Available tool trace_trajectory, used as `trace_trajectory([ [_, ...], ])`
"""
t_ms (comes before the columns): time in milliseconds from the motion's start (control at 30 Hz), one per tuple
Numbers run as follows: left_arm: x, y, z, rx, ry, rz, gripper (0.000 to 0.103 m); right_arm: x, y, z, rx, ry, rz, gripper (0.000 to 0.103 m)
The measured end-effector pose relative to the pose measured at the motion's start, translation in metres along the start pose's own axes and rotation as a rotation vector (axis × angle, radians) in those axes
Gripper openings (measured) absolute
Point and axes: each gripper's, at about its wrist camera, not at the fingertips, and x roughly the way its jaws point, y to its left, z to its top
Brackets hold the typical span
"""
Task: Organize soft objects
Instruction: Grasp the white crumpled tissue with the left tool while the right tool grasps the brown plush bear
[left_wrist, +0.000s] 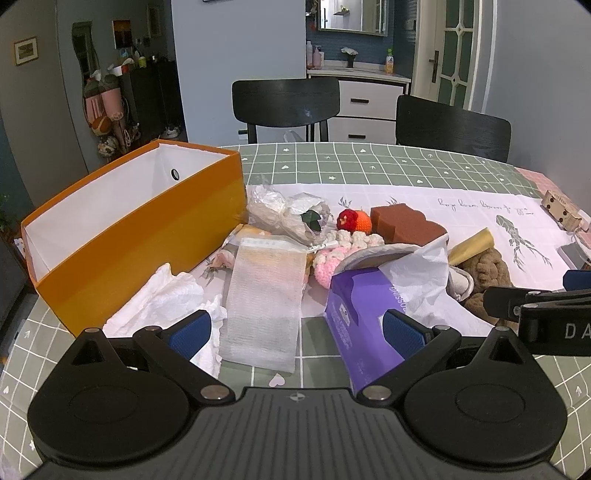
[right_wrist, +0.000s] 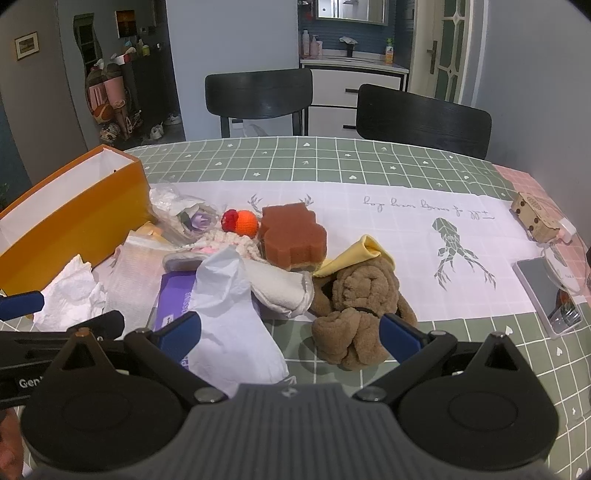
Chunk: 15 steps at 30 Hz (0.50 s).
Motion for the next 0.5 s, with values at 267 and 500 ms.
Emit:
trace_trajectory([
  [267, 0.001, 0.023, -0.001, 0.024, -0.038, 0.040, 0.103, -0.001, -0.008, 0.004, 0.021, -0.023, 0.000, 0.101],
  [500, 0.008, 0.061, -0.008, -0.021, -0.032, 0.070, 0.103, -0.003, -0.022, 0.006, 0.026, -0.100, -0.024, 0.101],
])
